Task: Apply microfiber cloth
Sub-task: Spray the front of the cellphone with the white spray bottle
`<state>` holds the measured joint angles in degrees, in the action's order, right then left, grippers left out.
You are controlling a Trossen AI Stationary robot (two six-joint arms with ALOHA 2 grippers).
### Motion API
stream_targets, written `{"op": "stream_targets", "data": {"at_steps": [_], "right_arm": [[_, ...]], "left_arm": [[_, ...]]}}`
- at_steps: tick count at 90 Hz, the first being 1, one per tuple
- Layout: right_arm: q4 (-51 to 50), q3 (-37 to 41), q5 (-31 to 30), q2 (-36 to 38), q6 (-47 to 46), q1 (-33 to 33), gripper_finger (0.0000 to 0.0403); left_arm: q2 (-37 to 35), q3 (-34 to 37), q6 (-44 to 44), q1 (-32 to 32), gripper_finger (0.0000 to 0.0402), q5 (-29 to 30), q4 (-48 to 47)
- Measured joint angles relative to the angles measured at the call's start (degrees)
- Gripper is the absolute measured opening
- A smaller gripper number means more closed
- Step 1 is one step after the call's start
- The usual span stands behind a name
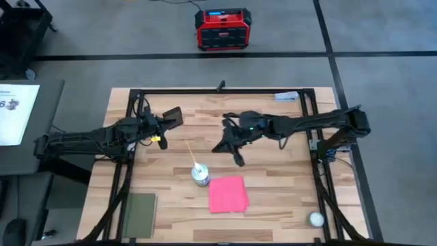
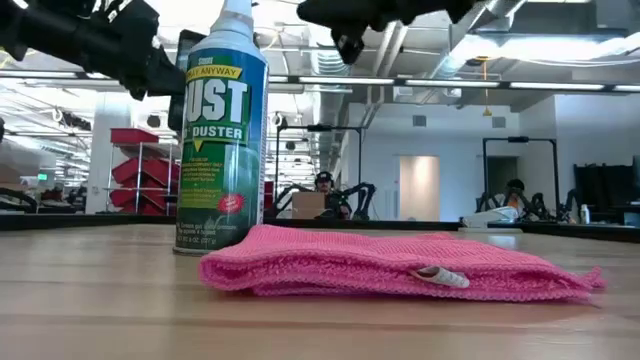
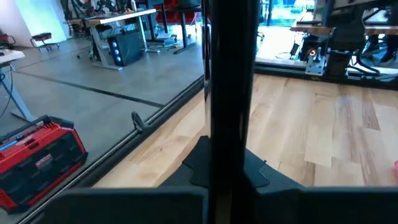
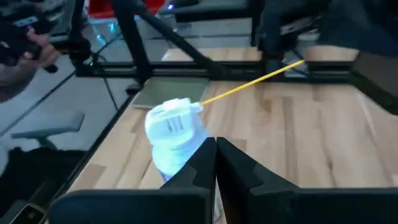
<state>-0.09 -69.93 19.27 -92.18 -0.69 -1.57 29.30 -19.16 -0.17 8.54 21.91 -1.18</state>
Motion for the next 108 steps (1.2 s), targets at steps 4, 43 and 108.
{"op": "stream_targets", "data": {"at_steps": [4, 43, 108], "right_arm": [[-1.99, -1.69, -0.02, -0.85, 0.38, -0.02, 0.0000], [-21.09, -21.43, -2.18, -12.22, 5.44, 1.94, 0.0000], [-25.72, -28.09, -5.62, -13.97, 6.76, 4.44, 0.0000]], "left_arm": [[0.27, 0.00, 0.33, 0.12, 0.0000, -0.03, -0.36], [-2.28, -0.02, 0.28, -2.01, 0.0000, 2.64, -3.90], [-4.96, 7.06, -1.36, -4.02, 0.0000, 2.77, 7.92]]}}
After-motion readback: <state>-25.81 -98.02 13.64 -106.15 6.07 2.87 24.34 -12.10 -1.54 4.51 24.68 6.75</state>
